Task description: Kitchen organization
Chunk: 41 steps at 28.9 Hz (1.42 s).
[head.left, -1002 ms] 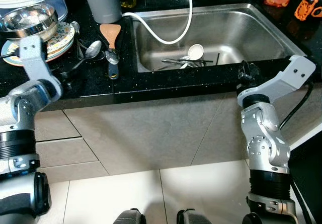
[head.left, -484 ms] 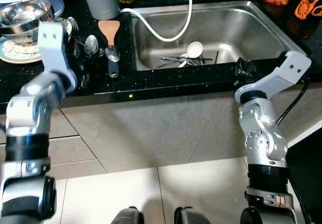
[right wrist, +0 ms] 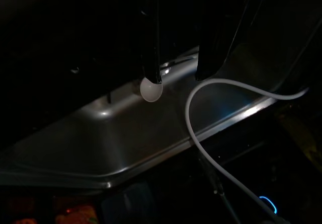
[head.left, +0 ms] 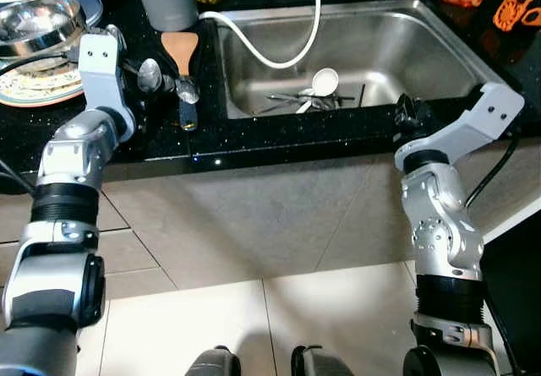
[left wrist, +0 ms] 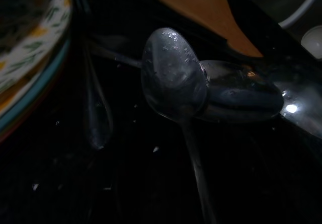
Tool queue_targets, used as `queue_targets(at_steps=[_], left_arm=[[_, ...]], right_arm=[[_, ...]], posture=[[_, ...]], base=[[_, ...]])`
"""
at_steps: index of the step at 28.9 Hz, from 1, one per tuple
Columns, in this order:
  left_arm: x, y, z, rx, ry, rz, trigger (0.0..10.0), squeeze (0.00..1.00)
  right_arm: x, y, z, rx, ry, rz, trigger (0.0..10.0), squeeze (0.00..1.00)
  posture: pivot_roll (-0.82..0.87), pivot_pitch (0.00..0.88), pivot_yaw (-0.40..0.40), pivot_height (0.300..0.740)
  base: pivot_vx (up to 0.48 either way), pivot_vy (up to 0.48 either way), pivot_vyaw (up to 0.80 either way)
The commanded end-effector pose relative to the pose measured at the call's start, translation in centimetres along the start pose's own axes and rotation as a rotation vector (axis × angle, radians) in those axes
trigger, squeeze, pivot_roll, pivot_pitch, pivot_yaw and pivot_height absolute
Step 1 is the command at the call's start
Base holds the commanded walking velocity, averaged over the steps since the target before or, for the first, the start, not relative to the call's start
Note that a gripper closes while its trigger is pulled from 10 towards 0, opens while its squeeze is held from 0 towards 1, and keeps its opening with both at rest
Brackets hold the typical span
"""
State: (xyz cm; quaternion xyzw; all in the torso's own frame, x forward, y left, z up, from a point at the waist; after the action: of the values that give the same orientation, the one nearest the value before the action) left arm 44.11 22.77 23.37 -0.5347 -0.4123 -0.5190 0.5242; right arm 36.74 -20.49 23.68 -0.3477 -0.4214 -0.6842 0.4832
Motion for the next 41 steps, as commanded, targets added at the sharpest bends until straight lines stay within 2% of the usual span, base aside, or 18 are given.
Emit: queue_targets(at_steps=[1, 2, 3, 4, 5, 7, 11, 15, 17, 18, 19, 21, 22, 23, 24, 29, 30, 41], left_arm=[[-2.4, 0.5, -1.1, -0.042, 0.018, 0.081, 7.4, 0.00], [-2.4, 0.5, -1.1, -0.042, 0.018, 0.081, 7.4, 0.00], [-2.7, 0.5, -1.2, -0.046, 0.020, 0.092, 4.9, 0.00], [-3.1, 0.5, -1.3, -0.057, 0.015, 0.105, 1.4, 0.00], [-3.1, 0.5, -1.3, -0.057, 0.015, 0.105, 1.4, 0.00], [-4.3, 0.3, -1.7, -0.080, 0.007, 0.143, 0.0, 0.00], [-5.9, -0.4, -2.2, -0.082, -0.037, 0.180, 0.0, 0.00], [-6.7, -0.9, -1.6, -0.035, -0.103, 0.188, 0.0, 0.00], [-7.0, -1.3, -0.9, 0.023, -0.157, 0.175, 0.0, 0.00], [-7.0, -1.3, -0.9, 0.023, -0.157, 0.175, 0.0, 0.00], [-6.9, -1.5, -0.6, 0.045, -0.176, 0.157, 0.0, 0.00], [-4.7, -1.8, -0.1, 0.083, -0.175, 0.030, 0.0, 0.00], [-3.4, -2.0, 0.0, 0.093, -0.164, -0.039, 3.0, 0.00], [-2.3, -2.3, 0.0, 0.101, -0.148, -0.087, 9.4, 0.00], [-1.4, -2.6, -0.3, 0.093, -0.148, -0.127, 10.0, 0.00], [0.1, -3.3, -1.0, 0.082, -0.146, -0.153, 10.0, 0.00], [-0.1, -3.4, -1.1, 0.077, -0.141, -0.136, 10.0, 1.00], [-1.6, -3.5, -0.9, 0.113, -0.149, -0.071, 10.0, 1.00]], right_arm=[[0.2, -0.4, -0.6, -0.022, -0.008, -0.002, 10.0, 0.00], [0.2, -0.4, -0.6, -0.022, -0.008, -0.002, 10.0, 0.00], [0.2, -0.5, -0.7, -0.026, -0.008, -0.004, 10.0, 0.00], [0.2, -0.5, -0.7, -0.029, -0.008, -0.005, 10.0, 0.00], [0.2, -0.5, -0.7, -0.029, -0.008, -0.005, 10.0, 0.00], [0.2, -0.5, -0.8, -0.032, -0.005, -0.009, 10.0, 0.00], [0.3, -0.3, -0.7, -0.030, 0.000, -0.016, 10.0, 0.00], [0.3, -0.1, -0.6, -0.024, 0.004, -0.014, 10.0, 0.00], [0.1, 0.2, -0.2, -0.008, 0.007, -0.008, 10.0, 0.00], [0.1, 0.2, -0.2, -0.008, 0.007, -0.008, 10.0, 0.00], [0.1, 0.4, 0.0, -0.001, 0.009, -0.005, 10.0, 0.00], [0.0, 0.7, 0.5, 0.017, 0.014, -0.003, 10.0, 0.00], [0.0, 0.9, 0.8, 0.026, 0.017, -0.003, 10.0, 0.00], [0.0, 1.0, 1.0, 0.036, 0.019, -0.002, 10.0, 0.00], [0.0, 1.1, 1.3, 0.046, 0.022, 0.000, 10.0, 0.00], [-0.2, 1.4, 2.0, 0.069, 0.029, 0.006, 10.0, 0.00], [-0.3, 1.5, 2.1, 0.073, 0.032, 0.008, 10.0, 0.00], [-0.5, 1.6, 2.2, 0.077, 0.036, 0.009, 10.0, 0.00]], posture=[[0.02, 0.145, 0.039, 0.740], [0.02, 0.145, 0.039, 0.740], [0.02, 0.143, 0.043, 0.740], [0.02, 0.138, 0.047, 0.740], [0.02, 0.138, 0.047, 0.740], [0.02, 0.132, 0.050, 0.740], [0.03, 0.126, 0.052, 0.740], [0.04, 0.111, 0.042, 0.740], [0.06, 0.095, 0.022, 0.740], [0.06, 0.095, 0.022, 0.740], [0.06, 0.095, 0.022, 0.740], [0.07, 0.084, 0.009, 0.740], [0.07, 0.084, 0.009, 0.740], [0.08, 0.075, 0.000, 0.740], [0.08, 0.075, 0.000, 0.740], [0.10, 0.058, -0.012, 0.740], [0.10, 0.057, -0.014, 0.740], [0.09, 0.060, -0.008, 0.740]], base=[[0.000, 0.000, 0.00], [0.000, 0.000, 0.00], [0.000, 0.000, 0.00], [0.000, 0.000, 0.00], [0.000, 0.000, 0.00], [0.000, 0.000, 0.00], [0.000, 0.000, 0.00], [0.000, 0.000, 0.00], [0.000, 0.000, 0.00], [0.000, 0.000, 0.00], [0.000, 0.000, 0.00], [0.000, 0.000, 0.00], [0.000, 0.000, 0.00], [0.000, 0.000, 0.00], [0.000, 0.000, 0.00], [0.000, 0.000, 0.00], [0.000, 0.000, 0.00], [0.000, 0.000, 0.00]])
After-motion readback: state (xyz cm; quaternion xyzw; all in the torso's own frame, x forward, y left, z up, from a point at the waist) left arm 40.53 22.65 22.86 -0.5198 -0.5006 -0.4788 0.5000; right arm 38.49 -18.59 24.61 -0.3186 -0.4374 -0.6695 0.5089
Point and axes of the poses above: a point about 5 cm out from each wrist's last joint towards the gripper, its own y axis pointing out of the wrist towards the gripper, its own x axis along the axis of the wrist's last joint, z = x × y, the point moved 5 cm from there along y, pointing out of the wrist towards the gripper
